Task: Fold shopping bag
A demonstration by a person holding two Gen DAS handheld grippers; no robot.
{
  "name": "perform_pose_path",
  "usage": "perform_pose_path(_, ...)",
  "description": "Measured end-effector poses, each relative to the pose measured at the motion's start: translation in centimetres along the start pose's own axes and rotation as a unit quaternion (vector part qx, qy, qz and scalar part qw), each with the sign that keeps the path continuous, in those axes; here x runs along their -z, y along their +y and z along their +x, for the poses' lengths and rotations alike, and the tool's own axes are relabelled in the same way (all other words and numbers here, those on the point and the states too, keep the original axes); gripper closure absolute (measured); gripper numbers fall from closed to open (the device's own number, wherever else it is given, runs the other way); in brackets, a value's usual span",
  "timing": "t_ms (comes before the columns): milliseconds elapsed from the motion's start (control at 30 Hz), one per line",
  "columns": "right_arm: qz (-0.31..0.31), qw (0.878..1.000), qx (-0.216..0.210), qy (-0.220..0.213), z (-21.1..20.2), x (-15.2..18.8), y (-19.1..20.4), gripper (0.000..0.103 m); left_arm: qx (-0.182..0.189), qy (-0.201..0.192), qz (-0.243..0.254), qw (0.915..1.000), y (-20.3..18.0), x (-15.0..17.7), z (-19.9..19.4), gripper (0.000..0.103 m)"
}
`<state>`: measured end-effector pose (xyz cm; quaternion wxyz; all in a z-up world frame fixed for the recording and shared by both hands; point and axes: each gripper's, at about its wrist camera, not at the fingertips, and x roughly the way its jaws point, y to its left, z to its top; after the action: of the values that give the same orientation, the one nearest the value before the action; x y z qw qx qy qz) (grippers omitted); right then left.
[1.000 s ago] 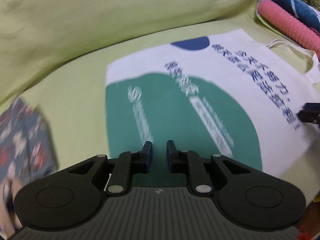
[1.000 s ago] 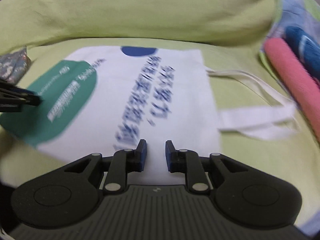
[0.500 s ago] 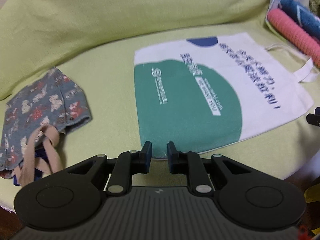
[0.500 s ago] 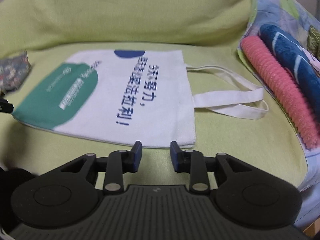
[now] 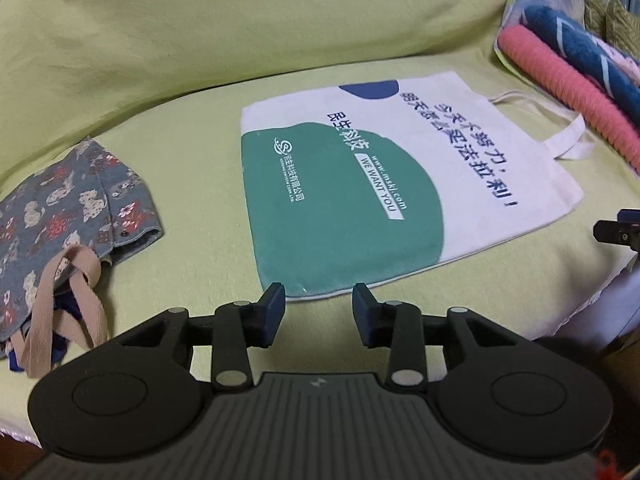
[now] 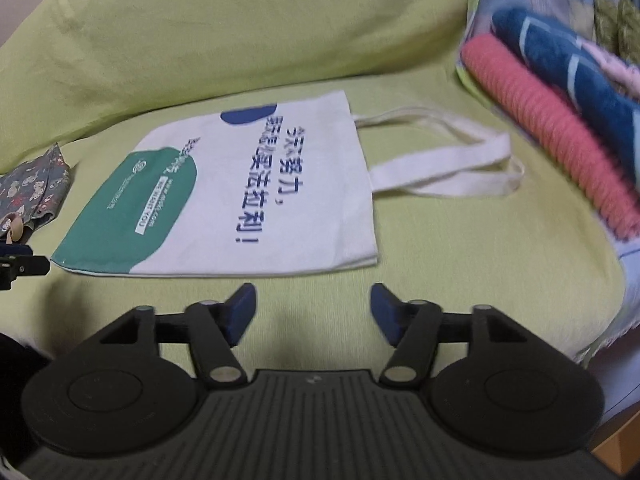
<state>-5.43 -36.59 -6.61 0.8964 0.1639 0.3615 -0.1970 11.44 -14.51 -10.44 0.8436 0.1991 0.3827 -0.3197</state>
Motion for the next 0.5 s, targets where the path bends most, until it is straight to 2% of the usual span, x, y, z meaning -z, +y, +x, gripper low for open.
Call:
perform_pose_path(200,-0.016,0.999,-0.035,0.007,2.5,-1.7,-1.2,0.039,0.013,0.015,0.014,0.9997,1.6,-2.8,3.5,0.055)
perform_pose_path(333,-0.039,0.998,-0.054,0.004,4.8,-5.0,-2.6,0.04,0.028,0.011,0.029,0.9991,4.1,-6.3,6.6,0.055)
perform_pose_path(500,-0.035,0.998,-0.051,0.0,8.2,-9.9,-5.1,0.04,0.052,0.021,0.028,0.9981,8.4,-11.8,12.4,0.055)
